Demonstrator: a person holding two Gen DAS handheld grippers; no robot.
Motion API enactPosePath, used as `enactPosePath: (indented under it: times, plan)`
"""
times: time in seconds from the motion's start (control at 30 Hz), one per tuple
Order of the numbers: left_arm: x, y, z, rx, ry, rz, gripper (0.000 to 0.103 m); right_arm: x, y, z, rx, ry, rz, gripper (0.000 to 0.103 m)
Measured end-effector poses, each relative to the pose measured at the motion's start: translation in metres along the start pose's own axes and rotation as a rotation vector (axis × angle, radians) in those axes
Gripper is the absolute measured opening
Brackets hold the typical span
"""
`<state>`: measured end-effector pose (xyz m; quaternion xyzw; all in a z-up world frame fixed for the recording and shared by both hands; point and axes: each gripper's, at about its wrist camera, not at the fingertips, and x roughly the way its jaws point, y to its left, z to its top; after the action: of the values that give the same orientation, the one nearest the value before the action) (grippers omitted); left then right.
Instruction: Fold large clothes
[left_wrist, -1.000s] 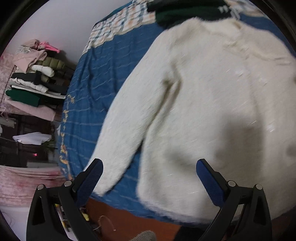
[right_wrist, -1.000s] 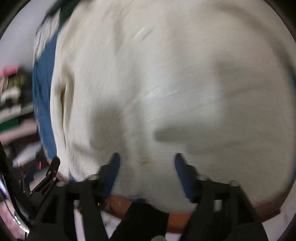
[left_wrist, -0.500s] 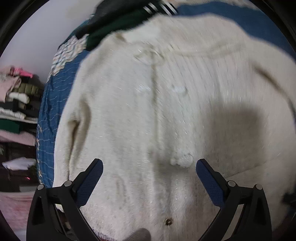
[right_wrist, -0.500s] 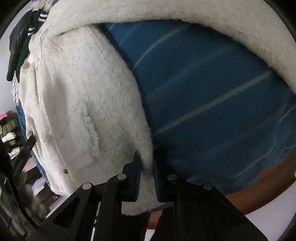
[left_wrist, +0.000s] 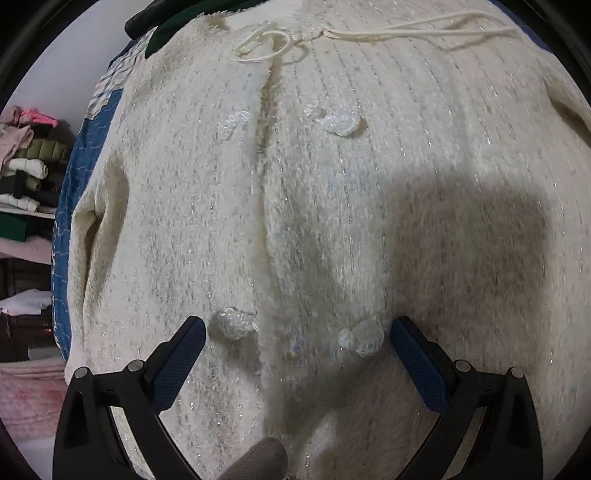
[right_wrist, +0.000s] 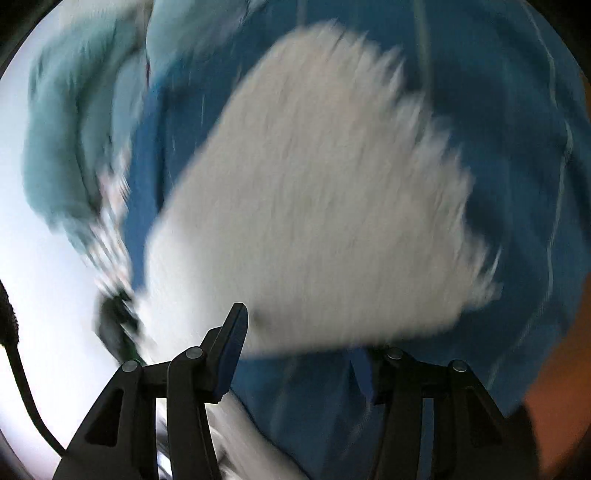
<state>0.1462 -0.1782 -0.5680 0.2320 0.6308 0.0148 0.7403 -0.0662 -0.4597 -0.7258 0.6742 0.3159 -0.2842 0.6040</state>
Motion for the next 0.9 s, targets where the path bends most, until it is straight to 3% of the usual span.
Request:
enactPosePath:
  times: [0.17,0.47,0.5,0.53,0.57,0.77,0.9]
  plan:
    - [0.004,0.002,0.009,-0.019,0.004,-0.010,0.103,-0.008,0.001,0.024,0.023,-0.117,0.154,0.056]
    - [0.011,0.017,0.012,-0.022,0.025,-0.072,0.103,-0.005,0.016,0.084,0.009,-0.197,0.205,0.057]
    - [0.012,0.020,0.013,-0.014,0.023,-0.073,0.103,0.000,0.022,0.087,0.002,-0.199,0.208,0.053]
    - [0.012,0.021,0.014,-0.004,0.022,-0.075,0.103,0.004,0.033,0.095,-0.010,-0.207,0.201,0.040]
    - [0.010,0.021,0.014,-0.002,0.021,-0.076,0.103,0.010,0.044,0.109,-0.019,-0.205,0.202,0.007]
    - [-0.009,0.047,0.027,-0.090,-0.023,-0.062,0.103,-0.033,0.111,0.122,-0.107,-0.286,0.190,0.007]
    - [-0.019,0.084,0.035,-0.210,-0.033,-0.079,0.103,-0.071,0.181,0.104,-0.265,-0.307,0.180,0.007]
